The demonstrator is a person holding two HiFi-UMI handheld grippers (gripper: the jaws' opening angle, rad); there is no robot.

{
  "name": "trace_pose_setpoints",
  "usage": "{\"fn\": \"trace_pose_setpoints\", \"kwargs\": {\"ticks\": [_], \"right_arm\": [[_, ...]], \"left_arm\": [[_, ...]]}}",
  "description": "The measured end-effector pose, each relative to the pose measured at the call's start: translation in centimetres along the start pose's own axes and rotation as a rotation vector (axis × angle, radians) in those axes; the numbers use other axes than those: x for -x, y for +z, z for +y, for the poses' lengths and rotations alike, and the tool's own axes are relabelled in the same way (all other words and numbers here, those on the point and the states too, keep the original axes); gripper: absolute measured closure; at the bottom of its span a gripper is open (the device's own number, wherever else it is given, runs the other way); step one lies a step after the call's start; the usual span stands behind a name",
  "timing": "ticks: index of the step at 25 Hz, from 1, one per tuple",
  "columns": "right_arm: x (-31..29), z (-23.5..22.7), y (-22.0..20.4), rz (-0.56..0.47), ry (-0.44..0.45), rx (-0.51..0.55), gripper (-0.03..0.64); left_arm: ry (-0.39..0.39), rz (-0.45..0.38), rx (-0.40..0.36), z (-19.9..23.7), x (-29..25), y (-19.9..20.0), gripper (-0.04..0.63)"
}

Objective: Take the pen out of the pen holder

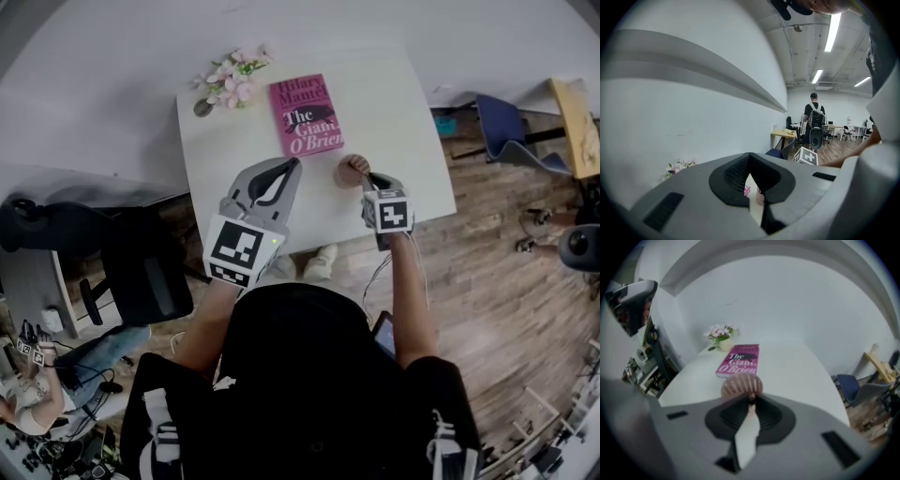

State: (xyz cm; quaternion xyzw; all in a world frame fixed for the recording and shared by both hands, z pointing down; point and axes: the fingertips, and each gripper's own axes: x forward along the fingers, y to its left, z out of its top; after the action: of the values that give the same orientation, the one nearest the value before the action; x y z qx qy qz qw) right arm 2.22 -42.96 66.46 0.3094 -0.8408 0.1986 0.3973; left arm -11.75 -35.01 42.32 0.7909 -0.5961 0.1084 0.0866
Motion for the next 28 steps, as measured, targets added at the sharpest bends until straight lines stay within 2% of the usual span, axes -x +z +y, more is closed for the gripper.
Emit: {"fn": "trace_pose_setpoints", "kwargs": {"ticks": [8,17,28], "right_arm": [[1.4,0.4,2.2,-0.053,-0.030,0.008,0.554],[5.9,2.0,6.5,-0.165,-0.011,-0.016,0.555],[14.1,3.6,13.4,-0.380,-0.056,0.062,0.555]], "left_arm": [[-0.024,-0.030,-0.005,0.7,0.1,0.9,0.578],[-0.042,-0.081,-0.018,0.8,1.0,2.7,0.578],[-0.047,-0.144,-0.058,0.6,2.0,5.4,0.578]]}}
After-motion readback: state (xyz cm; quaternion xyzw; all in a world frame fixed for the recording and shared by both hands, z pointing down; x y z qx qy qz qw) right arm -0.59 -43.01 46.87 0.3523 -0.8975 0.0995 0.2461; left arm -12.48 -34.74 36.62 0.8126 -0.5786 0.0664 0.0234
